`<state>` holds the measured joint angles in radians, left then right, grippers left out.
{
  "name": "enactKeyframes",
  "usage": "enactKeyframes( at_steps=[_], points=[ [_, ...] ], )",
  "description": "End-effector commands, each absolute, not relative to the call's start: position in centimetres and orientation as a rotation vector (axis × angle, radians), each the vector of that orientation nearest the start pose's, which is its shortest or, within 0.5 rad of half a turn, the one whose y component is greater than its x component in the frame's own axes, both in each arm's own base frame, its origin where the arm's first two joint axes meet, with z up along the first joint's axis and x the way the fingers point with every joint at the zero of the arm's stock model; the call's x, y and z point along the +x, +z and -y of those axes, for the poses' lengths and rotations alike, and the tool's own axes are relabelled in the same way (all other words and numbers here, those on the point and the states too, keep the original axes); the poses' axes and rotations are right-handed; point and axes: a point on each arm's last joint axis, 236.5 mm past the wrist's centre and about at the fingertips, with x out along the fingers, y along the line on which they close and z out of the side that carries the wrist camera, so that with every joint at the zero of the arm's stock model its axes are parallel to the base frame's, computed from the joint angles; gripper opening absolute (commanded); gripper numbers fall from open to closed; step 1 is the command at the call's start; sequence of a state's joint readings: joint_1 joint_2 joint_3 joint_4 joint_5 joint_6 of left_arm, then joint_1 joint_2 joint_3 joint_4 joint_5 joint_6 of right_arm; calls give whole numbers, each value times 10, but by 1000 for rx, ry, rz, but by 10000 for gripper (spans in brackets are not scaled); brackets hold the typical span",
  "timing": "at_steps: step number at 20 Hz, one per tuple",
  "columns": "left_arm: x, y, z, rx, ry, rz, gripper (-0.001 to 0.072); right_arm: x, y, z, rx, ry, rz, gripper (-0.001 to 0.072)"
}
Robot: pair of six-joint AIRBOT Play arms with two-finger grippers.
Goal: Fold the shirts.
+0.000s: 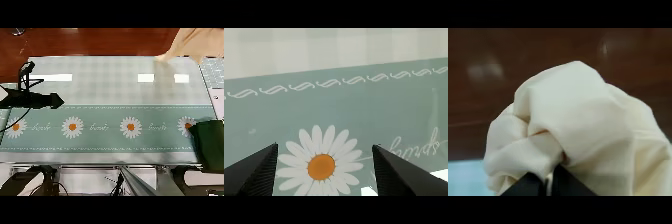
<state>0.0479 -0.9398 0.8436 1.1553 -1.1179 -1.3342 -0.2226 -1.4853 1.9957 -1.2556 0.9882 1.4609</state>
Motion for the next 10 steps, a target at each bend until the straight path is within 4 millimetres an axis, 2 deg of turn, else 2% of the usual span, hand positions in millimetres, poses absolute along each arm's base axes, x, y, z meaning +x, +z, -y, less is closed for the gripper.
enactKeyframes(
  at_steps=[1,3,6,8,10],
  points=[
    [281,50,91,-252,-394,-1144,703,460,421,18,87,91,-199,22],
    [266,58,96,-265,-405,-1098,703,421,450,2,53,124,-149,22],
    [244,62,97,-281,-391,-1050,703,370,457,-32,-5,210,-189,22],
    [235,67,98,-289,-384,-1013,703,341,445,-64,-36,308,-263,22],
    [231,75,99,-281,-389,-975,703,316,410,-99,-72,433,-418,22]
  ],
)
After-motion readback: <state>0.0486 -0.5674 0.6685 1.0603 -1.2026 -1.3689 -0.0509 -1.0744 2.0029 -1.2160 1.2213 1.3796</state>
